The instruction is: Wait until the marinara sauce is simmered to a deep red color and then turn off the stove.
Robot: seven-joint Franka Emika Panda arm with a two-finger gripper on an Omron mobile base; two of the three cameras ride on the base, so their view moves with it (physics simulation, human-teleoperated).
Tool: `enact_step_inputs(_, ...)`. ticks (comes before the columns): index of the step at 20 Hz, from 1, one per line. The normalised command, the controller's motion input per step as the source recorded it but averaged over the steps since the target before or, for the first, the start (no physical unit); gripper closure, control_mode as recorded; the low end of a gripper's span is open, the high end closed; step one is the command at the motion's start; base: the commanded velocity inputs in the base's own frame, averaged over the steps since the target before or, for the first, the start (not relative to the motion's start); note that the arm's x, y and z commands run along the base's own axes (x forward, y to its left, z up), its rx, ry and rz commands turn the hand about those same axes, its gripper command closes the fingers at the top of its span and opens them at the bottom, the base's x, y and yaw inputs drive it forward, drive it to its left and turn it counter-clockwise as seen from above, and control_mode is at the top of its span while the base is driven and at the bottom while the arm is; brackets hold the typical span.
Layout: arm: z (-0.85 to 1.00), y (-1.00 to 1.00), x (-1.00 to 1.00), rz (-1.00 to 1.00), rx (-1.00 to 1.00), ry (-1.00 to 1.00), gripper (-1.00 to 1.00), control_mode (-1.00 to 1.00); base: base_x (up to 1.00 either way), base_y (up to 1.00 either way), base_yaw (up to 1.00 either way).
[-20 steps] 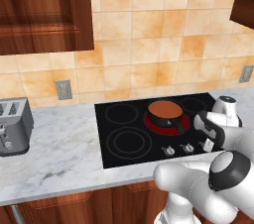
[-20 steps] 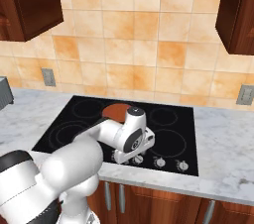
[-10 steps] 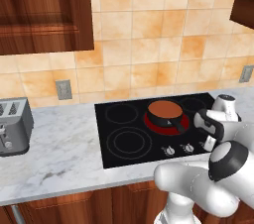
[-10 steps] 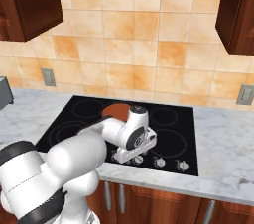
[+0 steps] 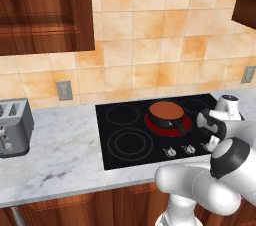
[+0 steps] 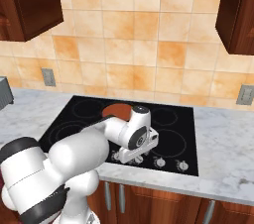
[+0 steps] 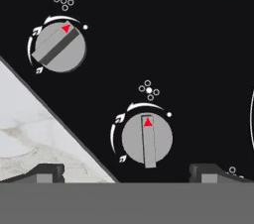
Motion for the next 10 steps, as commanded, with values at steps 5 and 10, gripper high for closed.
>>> enact_step_inputs(5,-0.11,0.0,0.0,0.01,0.0,0.0,-1.0,-1.0,0.0,0.0,0.0)
enact_step_inputs(10,-0.13,0.0,0.04,0.01,0.0,0.0,-1.0,-1.0,0.0,0.0,0.0)
